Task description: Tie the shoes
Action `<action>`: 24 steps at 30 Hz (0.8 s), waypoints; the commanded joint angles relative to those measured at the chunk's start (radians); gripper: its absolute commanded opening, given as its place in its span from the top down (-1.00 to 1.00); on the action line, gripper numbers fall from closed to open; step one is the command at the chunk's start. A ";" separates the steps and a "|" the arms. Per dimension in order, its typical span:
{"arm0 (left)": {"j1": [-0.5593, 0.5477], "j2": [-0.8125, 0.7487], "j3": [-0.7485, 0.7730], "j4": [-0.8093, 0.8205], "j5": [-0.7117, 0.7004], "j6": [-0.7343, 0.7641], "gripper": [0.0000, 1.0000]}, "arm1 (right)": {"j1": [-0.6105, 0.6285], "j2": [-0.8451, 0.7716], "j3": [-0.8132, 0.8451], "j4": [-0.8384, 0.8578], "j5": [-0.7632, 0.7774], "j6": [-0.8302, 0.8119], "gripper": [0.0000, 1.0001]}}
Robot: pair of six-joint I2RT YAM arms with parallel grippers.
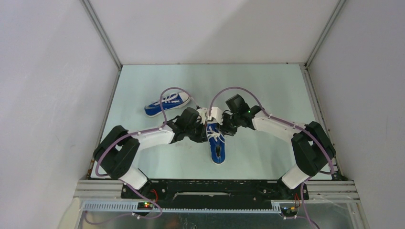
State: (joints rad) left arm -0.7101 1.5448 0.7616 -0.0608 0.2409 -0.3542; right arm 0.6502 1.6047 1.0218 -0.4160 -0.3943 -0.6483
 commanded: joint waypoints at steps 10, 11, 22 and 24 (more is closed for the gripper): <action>0.004 0.000 0.041 0.026 0.018 0.032 1.00 | 0.027 0.006 0.029 0.035 -0.051 -0.061 0.50; 0.004 -0.001 0.041 0.026 0.018 0.032 1.00 | 0.027 0.006 0.029 0.037 -0.052 -0.062 0.54; 0.005 -0.007 0.034 0.020 0.005 0.027 1.00 | 0.014 -0.019 0.035 0.015 -0.007 0.076 1.00; 0.005 -0.008 0.031 0.020 0.001 0.024 1.00 | 0.013 -0.021 0.033 0.012 0.015 0.148 1.00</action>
State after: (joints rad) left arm -0.7101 1.5448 0.7616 -0.0612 0.2401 -0.3470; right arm 0.6678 1.6047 1.0218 -0.4091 -0.4168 -0.6353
